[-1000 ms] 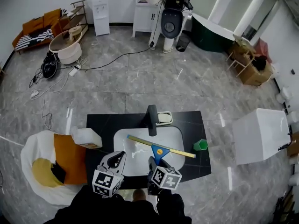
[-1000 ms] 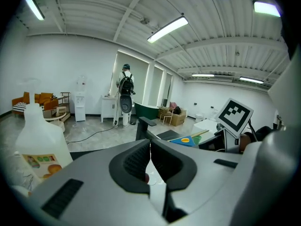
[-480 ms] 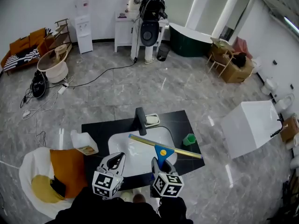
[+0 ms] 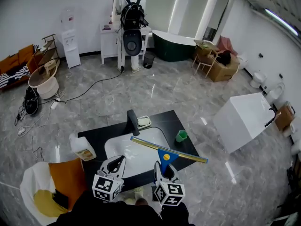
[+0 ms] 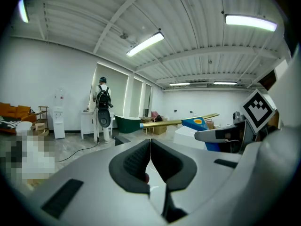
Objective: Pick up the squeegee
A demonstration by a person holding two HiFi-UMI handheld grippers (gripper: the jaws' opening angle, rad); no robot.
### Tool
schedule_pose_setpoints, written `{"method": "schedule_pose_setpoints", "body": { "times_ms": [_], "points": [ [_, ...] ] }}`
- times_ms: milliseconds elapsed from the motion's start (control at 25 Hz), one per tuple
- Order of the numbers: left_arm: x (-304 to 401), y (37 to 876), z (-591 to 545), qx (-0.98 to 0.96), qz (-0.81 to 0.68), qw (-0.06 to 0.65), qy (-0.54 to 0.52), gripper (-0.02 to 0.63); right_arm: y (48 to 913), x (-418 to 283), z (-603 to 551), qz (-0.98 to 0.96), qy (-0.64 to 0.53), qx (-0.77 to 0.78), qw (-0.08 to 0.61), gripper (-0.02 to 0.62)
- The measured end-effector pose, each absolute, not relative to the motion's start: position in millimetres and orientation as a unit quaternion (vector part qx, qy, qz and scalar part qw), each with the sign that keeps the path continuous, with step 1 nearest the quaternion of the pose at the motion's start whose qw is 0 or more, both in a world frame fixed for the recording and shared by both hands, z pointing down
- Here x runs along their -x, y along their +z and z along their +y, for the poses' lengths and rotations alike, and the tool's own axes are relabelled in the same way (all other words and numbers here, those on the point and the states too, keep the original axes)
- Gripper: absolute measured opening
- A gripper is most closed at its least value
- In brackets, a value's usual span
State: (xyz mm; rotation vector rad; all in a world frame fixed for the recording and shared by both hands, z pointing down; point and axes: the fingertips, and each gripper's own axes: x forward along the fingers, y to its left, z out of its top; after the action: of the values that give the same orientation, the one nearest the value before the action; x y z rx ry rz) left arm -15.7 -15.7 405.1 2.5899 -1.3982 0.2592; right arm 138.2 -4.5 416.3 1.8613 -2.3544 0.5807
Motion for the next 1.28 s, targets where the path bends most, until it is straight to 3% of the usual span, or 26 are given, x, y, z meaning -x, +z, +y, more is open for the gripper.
{"method": "schedule_pose_setpoints", "body": {
  "times_ms": [600, 1280],
  "points": [
    [-7.4, 402.1, 32.3, -0.9, -0.417, 0.084, 0.095, 0.025, 407.9, -159.1, 69.9, -0.738, 0.14, -0.66, 0.021, 0.137],
    [-7.2, 399.0, 38.2, -0.903, -0.41, 0.079, 0.098, 0.025, 409.6, -152.7, 74.4, -0.738, 0.145, -0.659, 0.019, 0.137]
  ]
}}
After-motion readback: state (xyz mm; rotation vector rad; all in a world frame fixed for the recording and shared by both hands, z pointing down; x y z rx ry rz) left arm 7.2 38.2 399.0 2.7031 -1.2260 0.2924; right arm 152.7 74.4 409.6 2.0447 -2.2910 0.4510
